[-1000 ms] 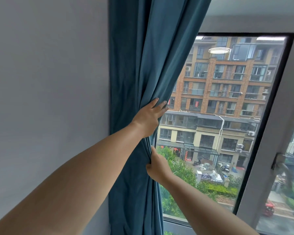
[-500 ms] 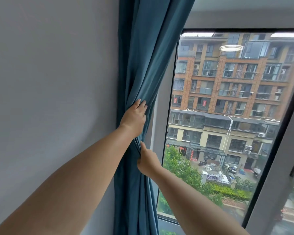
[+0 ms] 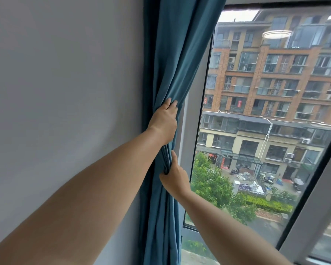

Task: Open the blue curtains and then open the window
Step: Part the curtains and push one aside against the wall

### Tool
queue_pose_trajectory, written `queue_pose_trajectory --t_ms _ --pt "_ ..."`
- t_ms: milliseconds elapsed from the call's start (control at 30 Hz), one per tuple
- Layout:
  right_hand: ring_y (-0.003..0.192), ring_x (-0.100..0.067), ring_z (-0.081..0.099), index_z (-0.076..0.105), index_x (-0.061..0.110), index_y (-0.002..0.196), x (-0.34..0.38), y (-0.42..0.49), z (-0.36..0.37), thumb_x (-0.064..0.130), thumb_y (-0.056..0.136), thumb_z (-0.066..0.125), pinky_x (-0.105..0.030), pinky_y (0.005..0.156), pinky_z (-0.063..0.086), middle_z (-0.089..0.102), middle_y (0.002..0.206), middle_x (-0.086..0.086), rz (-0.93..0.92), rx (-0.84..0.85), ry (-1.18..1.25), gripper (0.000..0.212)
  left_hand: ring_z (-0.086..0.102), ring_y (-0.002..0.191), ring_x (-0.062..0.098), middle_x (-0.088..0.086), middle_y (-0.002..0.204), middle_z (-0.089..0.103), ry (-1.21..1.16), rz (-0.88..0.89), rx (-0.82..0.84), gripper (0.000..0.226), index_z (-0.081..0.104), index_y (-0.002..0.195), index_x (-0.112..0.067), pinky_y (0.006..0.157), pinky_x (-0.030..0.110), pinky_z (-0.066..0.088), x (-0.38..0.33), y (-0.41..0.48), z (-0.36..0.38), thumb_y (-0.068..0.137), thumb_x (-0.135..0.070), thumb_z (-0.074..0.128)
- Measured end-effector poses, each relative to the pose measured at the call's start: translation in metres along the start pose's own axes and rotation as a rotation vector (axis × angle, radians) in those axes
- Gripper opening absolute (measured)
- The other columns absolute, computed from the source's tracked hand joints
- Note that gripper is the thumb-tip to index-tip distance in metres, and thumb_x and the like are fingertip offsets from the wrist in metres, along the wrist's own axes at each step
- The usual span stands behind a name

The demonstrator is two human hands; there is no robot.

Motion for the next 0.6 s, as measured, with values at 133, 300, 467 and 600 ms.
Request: queue_pose_trajectory --t_ms 133,300,467,600 --pt "0.053 -0.015 0.049 0.0 0.029 0.146 -0.01 -0.003 0.009 0.02 0.081 0.052 -0.027 0.042 0.033 0.05 0.064 0.004 0.073 0.039 0.023 0.084 -0.002 0.144 0.034 0.012 0.157 0.011 0.001 -0.001 0.011 0.056 0.024 0.146 -0.01 0.115 0.048 -0.002 -0.006 -0.004 0.005 0.098 -0.038 0.025" --pt "0.062 -0.019 0.045 0.016 0.012 0.145 -0.016 -0.005 0.026 0.005 0.084 0.041 -0.031 0.048 0.036 0.048 0.071 -0.001 0.072 0.094 -0.018 0.067 -0.004 0.144 0.035 0.011 0.157 0.01 -0.011 0.041 0.04 0.055 0.025 0.146 -0.01 0.116 0.049 -0.003 -0.026 -0.01 0.019 0.098 -0.038 0.025" --pt "0.073 -0.024 0.043 0.035 0.002 0.132 -0.01 -0.004 0.024 0.003 0.088 0.039 -0.032 0.061 0.034 0.046 0.079 -0.005 0.007 0.037 -0.106 0.044 -0.005 0.144 0.034 0.01 0.157 0.01 -0.003 0.065 0.059 0.054 0.023 0.146 -0.01 0.115 0.049 -0.004 -0.032 -0.015 0.031 0.098 -0.035 0.024" --pt "0.073 -0.024 0.042 0.04 0.0 0.126 -0.005 0.005 0.03 0.002 0.088 0.039 -0.029 0.054 0.031 0.04 0.069 0.0 -0.026 0.041 -0.109 0.039 -0.007 0.144 0.033 0.009 0.158 0.008 0.02 0.042 0.097 0.055 0.021 0.147 -0.01 0.115 0.048 -0.005 -0.025 -0.015 0.042 0.098 -0.035 0.022"
Point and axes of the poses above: each hand's wrist, its own y-axis towards the middle knuckle, its own z-axis out of the palm, x = y × z, the point moved 9 cm from there along y, towards the middle knuckle
